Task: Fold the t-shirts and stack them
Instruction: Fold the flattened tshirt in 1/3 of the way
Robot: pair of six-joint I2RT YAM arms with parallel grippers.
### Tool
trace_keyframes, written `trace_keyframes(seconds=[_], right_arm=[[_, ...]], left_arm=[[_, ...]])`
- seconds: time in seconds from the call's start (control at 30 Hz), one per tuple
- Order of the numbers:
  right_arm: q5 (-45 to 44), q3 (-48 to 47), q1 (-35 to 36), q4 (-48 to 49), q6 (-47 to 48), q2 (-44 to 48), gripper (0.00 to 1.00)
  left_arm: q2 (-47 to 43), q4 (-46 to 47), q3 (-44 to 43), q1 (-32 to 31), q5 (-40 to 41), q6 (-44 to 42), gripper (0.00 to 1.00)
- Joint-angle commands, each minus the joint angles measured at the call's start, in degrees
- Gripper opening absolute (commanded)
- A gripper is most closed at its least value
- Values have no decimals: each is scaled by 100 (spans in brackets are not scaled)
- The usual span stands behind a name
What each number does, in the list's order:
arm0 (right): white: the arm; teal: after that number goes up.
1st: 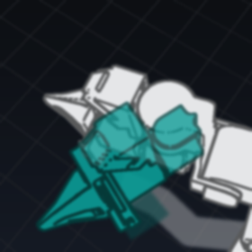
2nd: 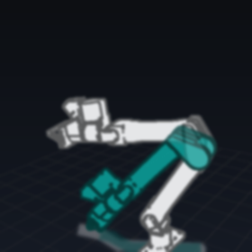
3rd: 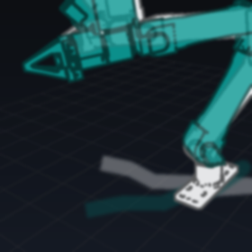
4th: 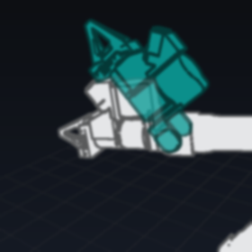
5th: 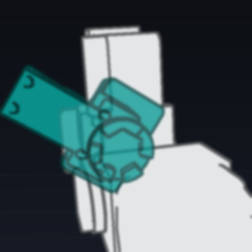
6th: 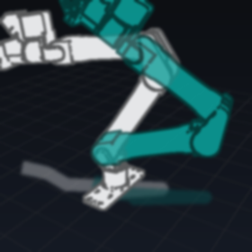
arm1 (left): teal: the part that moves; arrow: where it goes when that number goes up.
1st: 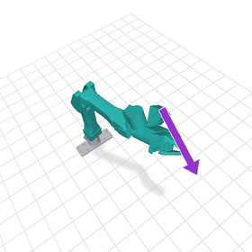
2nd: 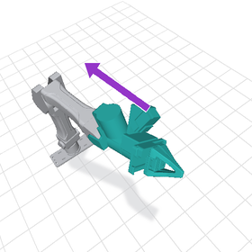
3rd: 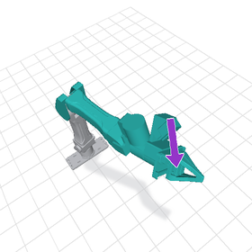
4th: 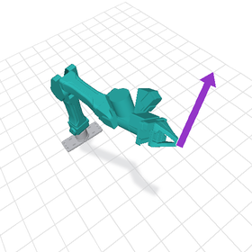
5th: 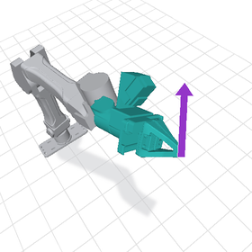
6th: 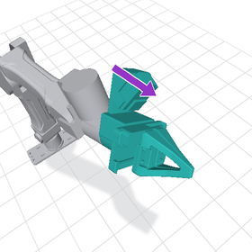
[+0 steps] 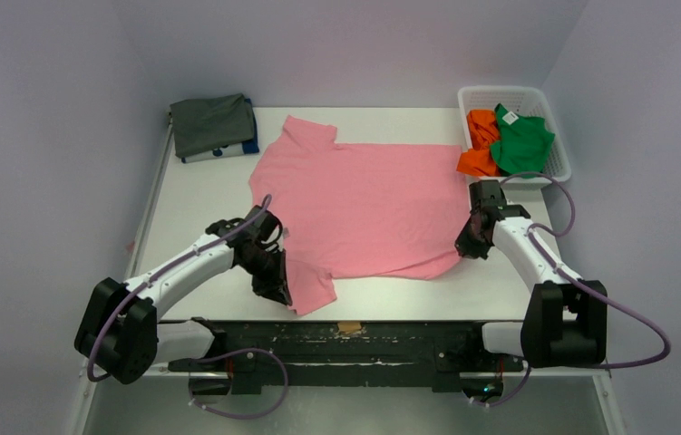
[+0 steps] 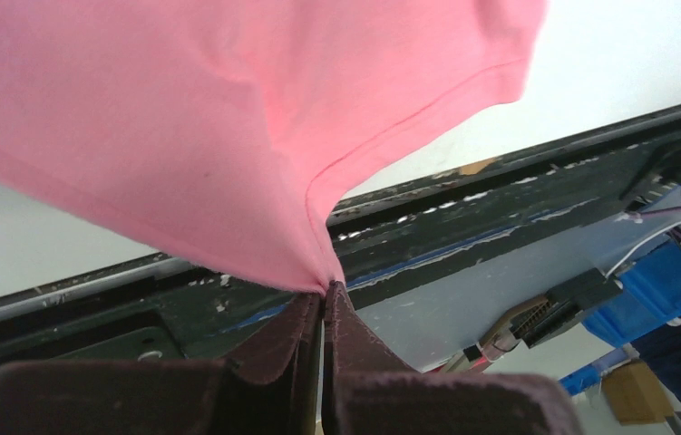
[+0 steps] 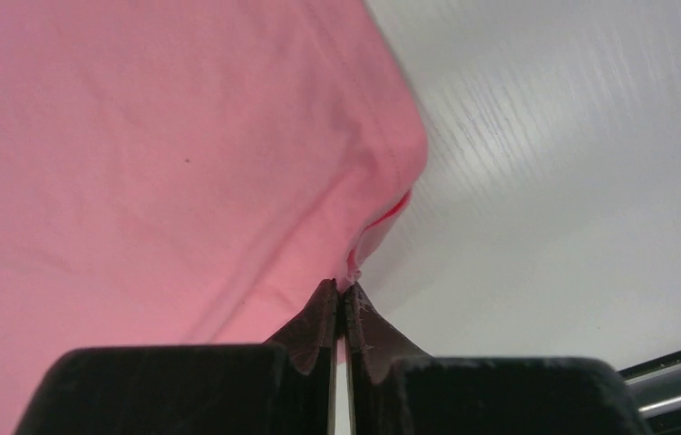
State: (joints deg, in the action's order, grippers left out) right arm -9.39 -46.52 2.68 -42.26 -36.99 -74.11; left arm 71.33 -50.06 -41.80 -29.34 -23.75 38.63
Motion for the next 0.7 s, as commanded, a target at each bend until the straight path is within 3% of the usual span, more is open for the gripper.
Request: trace_keyframes(seconds=[0.0, 0.1, 0.27, 0.67], right_arm=[[369, -586, 8, 192, 412, -203, 0], [434, -892, 6, 209, 579, -456, 0], [496, -1310, 5, 335, 812, -788, 0], [-201, -1767, -50, 800, 829, -1102, 0]], left_arm=[[179, 370, -777, 253, -228, -306, 0], [473, 312, -1186, 470, 190, -384, 0], [757, 754, -1535, 1064, 16, -154, 0], [1498, 1732, -2699, 1397, 592, 262, 0]])
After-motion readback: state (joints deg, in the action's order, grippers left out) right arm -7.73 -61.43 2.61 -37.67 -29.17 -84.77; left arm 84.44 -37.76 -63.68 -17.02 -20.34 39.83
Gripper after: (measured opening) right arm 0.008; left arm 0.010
